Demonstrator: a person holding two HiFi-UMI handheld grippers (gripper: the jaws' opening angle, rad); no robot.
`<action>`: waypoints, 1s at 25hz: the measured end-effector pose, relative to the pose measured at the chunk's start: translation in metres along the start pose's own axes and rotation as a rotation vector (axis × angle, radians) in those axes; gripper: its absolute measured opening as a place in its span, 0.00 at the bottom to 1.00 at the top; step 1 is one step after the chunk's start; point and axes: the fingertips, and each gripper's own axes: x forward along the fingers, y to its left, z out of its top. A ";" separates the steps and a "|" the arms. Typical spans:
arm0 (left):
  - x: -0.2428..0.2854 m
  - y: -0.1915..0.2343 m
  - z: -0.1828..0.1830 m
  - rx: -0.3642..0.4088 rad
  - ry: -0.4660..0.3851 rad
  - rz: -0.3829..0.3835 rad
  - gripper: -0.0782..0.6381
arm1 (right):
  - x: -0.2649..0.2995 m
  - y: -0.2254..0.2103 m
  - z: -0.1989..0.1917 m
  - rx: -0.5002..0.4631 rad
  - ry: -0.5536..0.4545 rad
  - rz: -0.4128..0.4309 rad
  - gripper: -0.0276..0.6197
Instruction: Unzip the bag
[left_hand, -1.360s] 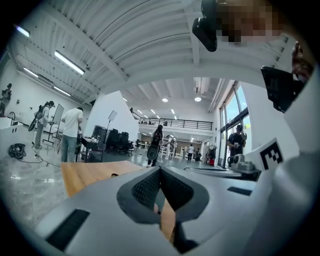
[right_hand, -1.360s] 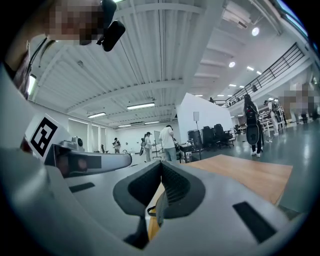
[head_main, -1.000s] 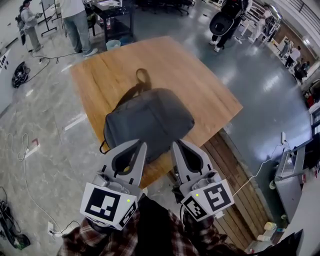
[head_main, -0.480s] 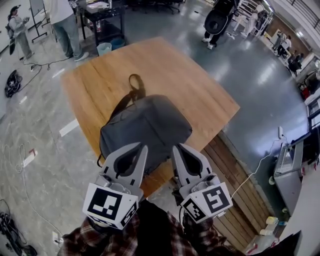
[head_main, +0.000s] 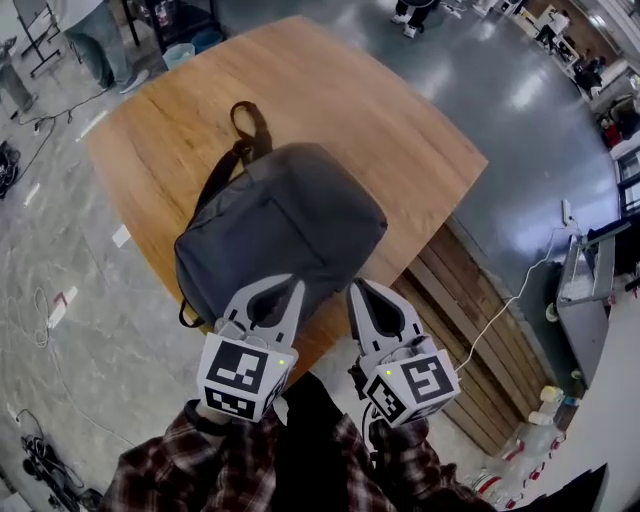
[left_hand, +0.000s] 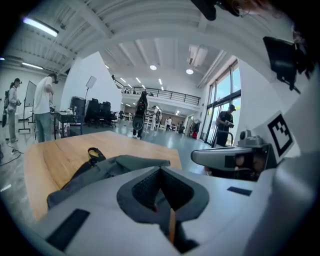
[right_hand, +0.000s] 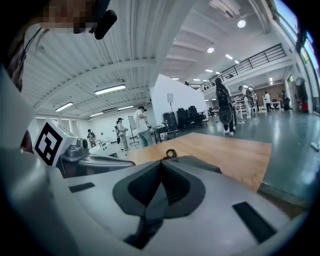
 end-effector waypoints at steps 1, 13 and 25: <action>0.012 0.003 -0.012 0.017 0.035 -0.003 0.12 | 0.004 -0.007 -0.013 0.021 0.025 -0.011 0.06; 0.076 0.040 -0.156 0.166 0.336 0.003 0.12 | 0.029 -0.043 -0.160 0.171 0.286 -0.090 0.06; 0.087 0.040 -0.163 0.059 0.332 -0.048 0.12 | 0.067 -0.064 -0.219 -0.053 0.594 0.057 0.16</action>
